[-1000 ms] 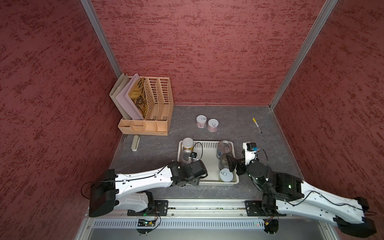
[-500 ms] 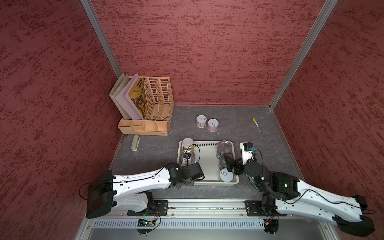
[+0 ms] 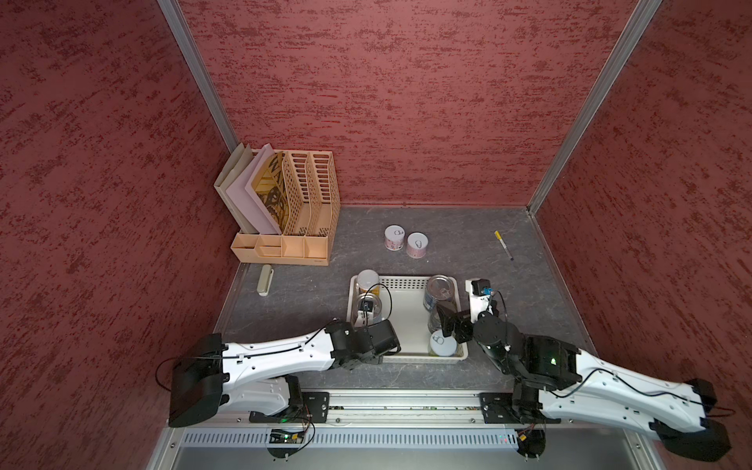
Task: Put the canned food in the basket
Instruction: Place the canned food in the basket.
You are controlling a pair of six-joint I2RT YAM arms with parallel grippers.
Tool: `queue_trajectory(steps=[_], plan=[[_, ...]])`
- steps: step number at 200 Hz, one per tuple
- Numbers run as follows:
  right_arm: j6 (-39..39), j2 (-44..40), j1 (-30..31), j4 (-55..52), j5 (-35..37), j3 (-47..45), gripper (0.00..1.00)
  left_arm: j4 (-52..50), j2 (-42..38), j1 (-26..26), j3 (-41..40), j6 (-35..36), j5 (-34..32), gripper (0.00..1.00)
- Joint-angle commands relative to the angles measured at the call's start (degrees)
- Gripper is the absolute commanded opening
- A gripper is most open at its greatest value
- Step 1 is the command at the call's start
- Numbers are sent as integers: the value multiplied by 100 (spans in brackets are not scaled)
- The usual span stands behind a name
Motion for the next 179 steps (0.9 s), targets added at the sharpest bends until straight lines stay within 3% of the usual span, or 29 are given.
queue_trajectory(steps=[1, 37, 53, 76, 119, 152, 179], plan=[[-80, 31, -26, 175, -62, 4, 98, -472, -51, 31, -67, -30, -279, 85], [-93, 50, -20, 221, -120, 20, 98, -554, -111, 86, 14, 73, -220, 100], [-169, 48, -40, 306, -107, 101, 98, -703, -227, 148, 244, 225, -113, 100], [-180, 158, -155, 357, -186, 355, 98, -1167, -478, 193, 952, 504, -107, 100], [-27, 835, -837, 285, -1027, 1247, 98, -1396, -804, 602, 2575, 1290, 161, 100], [614, 1605, -1875, 602, -2392, 2029, 98, -354, -902, 1631, 3240, 1808, 957, 100], [567, 2590, -2162, 820, -2280, 2885, 98, 741, -997, 2906, 2911, 1680, 1277, 100]])
